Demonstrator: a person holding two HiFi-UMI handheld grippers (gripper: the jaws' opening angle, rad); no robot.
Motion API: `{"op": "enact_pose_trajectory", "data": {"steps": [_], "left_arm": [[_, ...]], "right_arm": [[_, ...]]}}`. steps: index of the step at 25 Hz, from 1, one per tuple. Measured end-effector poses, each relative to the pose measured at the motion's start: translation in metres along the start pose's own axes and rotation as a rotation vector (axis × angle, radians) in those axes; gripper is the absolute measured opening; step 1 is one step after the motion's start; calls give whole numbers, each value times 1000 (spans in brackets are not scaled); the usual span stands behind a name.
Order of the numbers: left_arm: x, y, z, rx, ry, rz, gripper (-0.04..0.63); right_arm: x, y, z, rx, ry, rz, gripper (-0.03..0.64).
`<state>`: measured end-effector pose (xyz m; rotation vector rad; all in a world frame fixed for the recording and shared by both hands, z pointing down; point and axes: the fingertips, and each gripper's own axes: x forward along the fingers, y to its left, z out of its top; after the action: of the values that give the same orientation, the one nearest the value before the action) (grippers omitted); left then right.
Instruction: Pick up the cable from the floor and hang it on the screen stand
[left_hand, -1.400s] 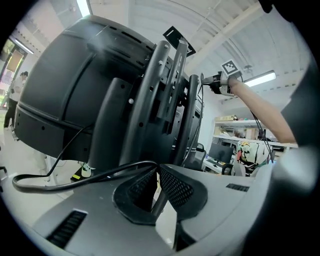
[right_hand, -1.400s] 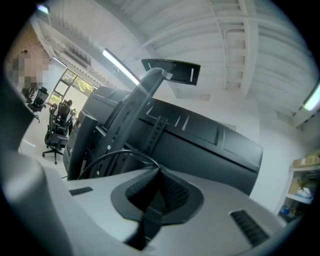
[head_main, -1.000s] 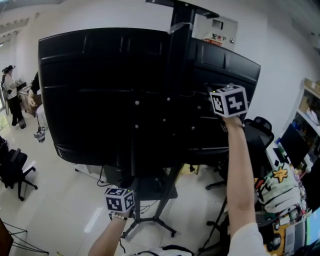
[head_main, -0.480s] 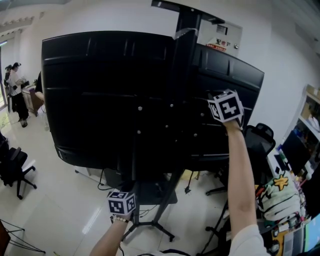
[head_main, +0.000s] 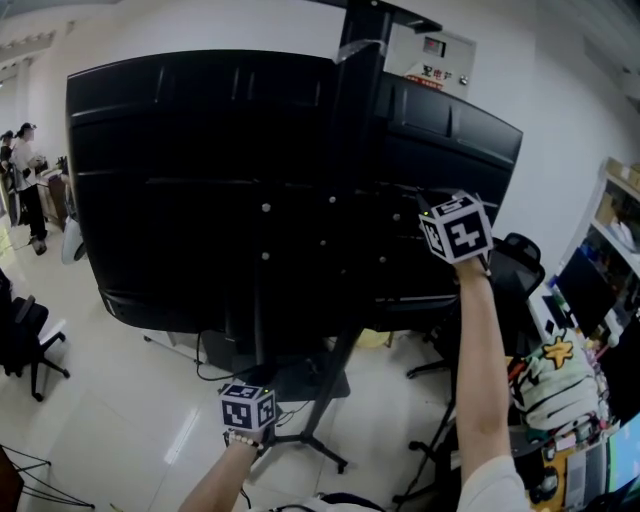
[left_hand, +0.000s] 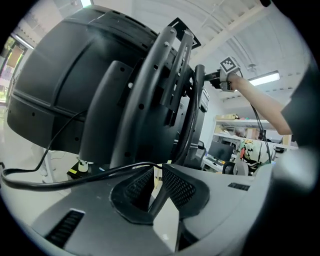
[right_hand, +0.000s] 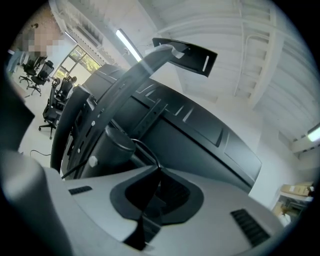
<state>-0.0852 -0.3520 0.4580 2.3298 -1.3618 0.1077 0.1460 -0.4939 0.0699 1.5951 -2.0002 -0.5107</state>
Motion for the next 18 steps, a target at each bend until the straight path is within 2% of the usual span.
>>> {"op": "enact_pose_trajectory", "data": {"steps": [6,7,9,12,14,15,17,18], "left_arm": [[0,-23,-39,14,86,-64,71],[-1,-26,-43,14,94,-72,71],[-6,-29,-50,11,103,-84,71],[-12,-36,-56,5,96,-106,71],[-18,-43,-59,0,83,-129,31],[-21,-47,-60,-2,76,-137,2],[-28,-54,-62,-4,65,-142,2],[-32,-57,-63,-5,60,-139,2]], "right_arm": [[-12,7,-8,22,-40,-21,46],[-14,9,-9,33,-47,-21,67],[-17,14,-13,56,-58,-12,104],[-26,24,-23,91,-72,6,103],[-38,32,-30,127,-96,28,103],[-45,38,-34,150,-113,43,97],[-62,51,-45,205,-149,80,14],[-72,59,-52,237,-165,104,0]]}}
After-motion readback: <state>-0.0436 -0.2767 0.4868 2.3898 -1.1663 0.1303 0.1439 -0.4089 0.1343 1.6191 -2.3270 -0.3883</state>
